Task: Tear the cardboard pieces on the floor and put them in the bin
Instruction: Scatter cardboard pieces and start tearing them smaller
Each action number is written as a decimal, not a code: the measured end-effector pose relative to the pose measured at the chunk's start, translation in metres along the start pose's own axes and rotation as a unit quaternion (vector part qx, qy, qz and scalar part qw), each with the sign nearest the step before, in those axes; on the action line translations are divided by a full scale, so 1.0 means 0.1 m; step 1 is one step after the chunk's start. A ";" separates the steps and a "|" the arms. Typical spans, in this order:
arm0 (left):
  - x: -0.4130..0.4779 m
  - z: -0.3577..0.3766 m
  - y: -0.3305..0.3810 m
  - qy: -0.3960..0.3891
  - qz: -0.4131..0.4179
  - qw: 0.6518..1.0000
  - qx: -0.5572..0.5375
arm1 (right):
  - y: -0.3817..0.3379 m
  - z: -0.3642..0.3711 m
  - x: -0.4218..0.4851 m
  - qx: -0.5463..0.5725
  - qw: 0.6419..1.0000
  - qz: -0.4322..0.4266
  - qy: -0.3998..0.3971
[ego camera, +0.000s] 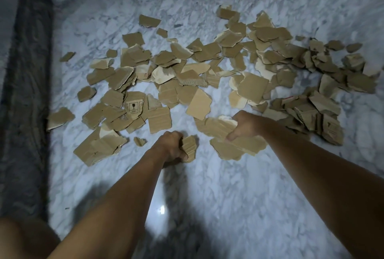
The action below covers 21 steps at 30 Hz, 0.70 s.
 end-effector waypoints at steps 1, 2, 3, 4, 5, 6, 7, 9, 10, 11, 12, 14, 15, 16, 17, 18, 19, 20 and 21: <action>0.00 -0.06 -0.06 0.005 -0.011 1.000 -0.006 | -0.01 0.06 -0.01 -0.031 0.999 0.002 -0.024; -0.02 -0.14 -0.13 0.012 -0.024 1.000 -0.010 | -0.01 0.15 0.00 -0.062 0.997 0.007 -0.042; -0.04 -0.23 -0.23 0.027 -0.029 0.999 -0.010 | -0.01 0.25 0.01 -0.090 0.995 0.007 -0.051; -0.06 -0.31 -0.35 0.046 -0.033 0.998 0.004 | -0.03 0.37 0.04 -0.114 0.992 -0.003 -0.050; -0.09 -0.39 -0.48 0.069 -0.037 0.997 0.028 | -0.06 0.48 0.06 -0.133 0.990 -0.021 -0.039; -0.10 -0.44 -0.64 0.087 -0.055 0.993 0.056 | -0.10 0.57 0.07 -0.148 0.988 -0.037 -0.024; -0.10 -0.45 -0.80 0.095 -0.076 0.990 0.076 | -0.12 0.63 0.09 -0.162 0.986 -0.048 -0.008; -0.07 -0.40 -1.06 0.099 -0.127 0.985 0.065 | -0.14 0.64 0.13 -0.192 0.980 -0.048 0.013; -0.06 -0.39 -1.15 0.111 -0.147 0.982 0.036 | -0.13 0.62 0.16 -0.200 0.979 -0.039 0.013; -0.04 -0.37 -1.20 0.115 -0.156 0.981 0.008 | -0.09 0.60 0.18 -0.196 0.980 -0.027 0.007; -0.05 -0.36 -1.20 0.118 -0.151 0.981 -0.013 | -0.05 0.59 0.20 -0.176 0.984 -0.015 -0.008; -0.02 -0.31 -1.20 0.109 -0.138 0.984 -0.036 | -0.02 0.63 0.21 -0.111 0.993 -0.010 -0.047; 0.00 -0.29 -1.20 0.102 -0.136 0.985 -0.041 | -0.02 0.65 0.21 -0.091 0.993 -0.007 -0.069; 0.02 -0.29 -1.20 0.095 -0.139 0.985 -0.034 | -0.05 0.63 0.20 -0.081 0.993 -0.006 -0.090; 0.04 -0.29 -1.21 0.095 -0.141 0.985 -0.024 | -0.10 0.59 0.21 -0.058 0.993 -0.004 -0.099; 0.04 -0.30 -1.20 0.093 -0.145 0.985 -0.009 | -0.17 0.53 0.23 -0.015 0.996 -0.001 -0.085; 0.06 -0.30 -1.19 0.093 -0.146 0.985 0.004 | -0.25 0.44 0.26 0.047 0.998 0.000 -0.053; 0.07 -0.29 -1.18 0.088 -0.150 0.985 0.012 | -0.29 0.37 0.32 0.112 0.994 0.010 -0.009; 0.09 -0.26 -1.17 0.080 -0.149 0.985 0.016 | -0.32 0.32 0.37 0.167 0.985 0.024 0.035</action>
Point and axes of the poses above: each hand's wrist, its own x-axis towards the middle knuckle, its own z-axis out of the palm, y = z × x, the point moved 9 cm from there along x, towards the middle knuckle, and after that the axes turned 8 degrees about -z, right-handed, at the moved point
